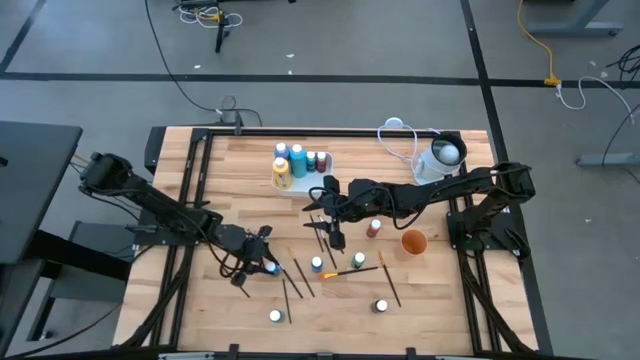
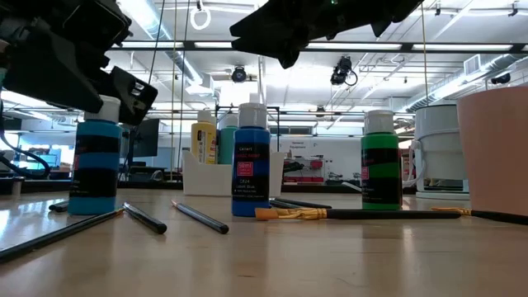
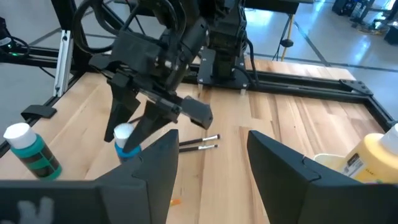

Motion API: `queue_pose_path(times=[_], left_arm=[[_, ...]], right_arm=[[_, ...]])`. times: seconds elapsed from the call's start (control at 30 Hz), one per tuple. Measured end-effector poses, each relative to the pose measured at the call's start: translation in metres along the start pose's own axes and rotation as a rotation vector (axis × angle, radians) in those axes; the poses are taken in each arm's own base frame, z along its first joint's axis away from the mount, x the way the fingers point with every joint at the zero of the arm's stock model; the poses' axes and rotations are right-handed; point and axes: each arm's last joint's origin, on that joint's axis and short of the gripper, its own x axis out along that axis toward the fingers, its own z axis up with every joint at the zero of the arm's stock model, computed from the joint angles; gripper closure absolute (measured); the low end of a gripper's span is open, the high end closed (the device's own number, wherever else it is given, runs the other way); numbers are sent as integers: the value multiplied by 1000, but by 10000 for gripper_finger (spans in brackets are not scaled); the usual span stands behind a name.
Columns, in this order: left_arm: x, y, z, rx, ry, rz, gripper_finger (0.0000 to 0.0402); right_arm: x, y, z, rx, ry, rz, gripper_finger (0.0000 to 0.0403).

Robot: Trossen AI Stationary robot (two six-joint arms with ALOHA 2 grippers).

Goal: Pick & Place Paint Supplies
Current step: Put the blue paint bottle into the white bin

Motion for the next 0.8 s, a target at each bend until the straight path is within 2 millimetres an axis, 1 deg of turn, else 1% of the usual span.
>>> queue_pose_path(times=[0.13,0.27,0.37,0.47,0.57,0.63,0.73,0.8], left_arm=[[-1,1,3,29,-33,38,275],[-3,3,8,56,-61,125,275],[-8,3,25,104,-108,159,275],[-18,8,51,145,-120,243,275],[-31,21,74,188,-117,416,275],[-36,33,86,205,-122,500,275],[-42,53,96,164,-142,570,271],[-42,68,97,103,-148,622,269]], right_arm=[[0,0,-3,54,31,3,206],[0,1,-6,100,63,6,206],[0,2,-8,103,88,9,206],[0,4,-9,116,96,12,206],[-1,10,-11,120,127,25,206],[-1,14,-16,99,180,37,206],[-3,20,-23,84,258,55,206],[-4,23,-28,72,313,64,206]])
